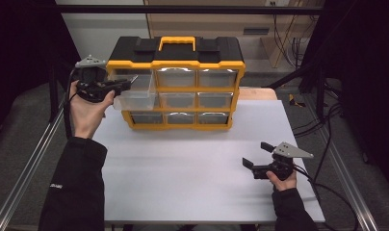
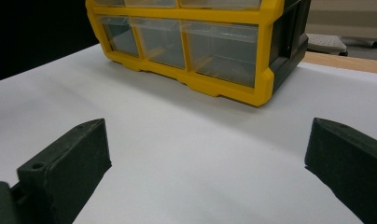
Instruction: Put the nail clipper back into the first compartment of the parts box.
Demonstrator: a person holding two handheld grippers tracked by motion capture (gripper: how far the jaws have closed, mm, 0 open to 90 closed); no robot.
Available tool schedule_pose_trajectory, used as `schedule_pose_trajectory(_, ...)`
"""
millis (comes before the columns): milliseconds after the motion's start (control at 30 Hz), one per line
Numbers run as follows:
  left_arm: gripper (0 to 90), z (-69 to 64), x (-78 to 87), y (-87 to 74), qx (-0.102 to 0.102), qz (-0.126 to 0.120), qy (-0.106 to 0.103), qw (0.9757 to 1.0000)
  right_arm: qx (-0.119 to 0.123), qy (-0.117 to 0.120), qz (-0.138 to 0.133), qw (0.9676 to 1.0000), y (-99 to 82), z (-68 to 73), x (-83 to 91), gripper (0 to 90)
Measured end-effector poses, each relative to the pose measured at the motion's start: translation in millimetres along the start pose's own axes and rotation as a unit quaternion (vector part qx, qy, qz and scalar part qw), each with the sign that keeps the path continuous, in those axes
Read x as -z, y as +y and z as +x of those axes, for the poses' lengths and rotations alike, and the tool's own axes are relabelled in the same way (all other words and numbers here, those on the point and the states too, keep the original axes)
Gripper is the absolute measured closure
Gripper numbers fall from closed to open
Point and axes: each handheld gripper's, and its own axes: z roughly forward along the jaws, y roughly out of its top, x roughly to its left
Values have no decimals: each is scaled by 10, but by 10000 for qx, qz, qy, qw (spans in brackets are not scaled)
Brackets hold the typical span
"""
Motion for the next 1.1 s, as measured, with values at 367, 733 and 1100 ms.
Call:
schedule_pose_trajectory(367, 686, -2, 65, 6, 12, -249, -72, 9997, 5, 4, 3, 10000, -1, -1, -2, 3)
schedule_pose_trajectory(733, 355, -171, 266, -45, -215, -872, -462, 9949, -12, -2, 1, 10000, 0, 2, 3, 3)
schedule_pose_trajectory(1100, 199, -334, 505, -392, -583, -1481, -786, 9841, 4, -9, 6, 10000, -3, 2, -1, 3)
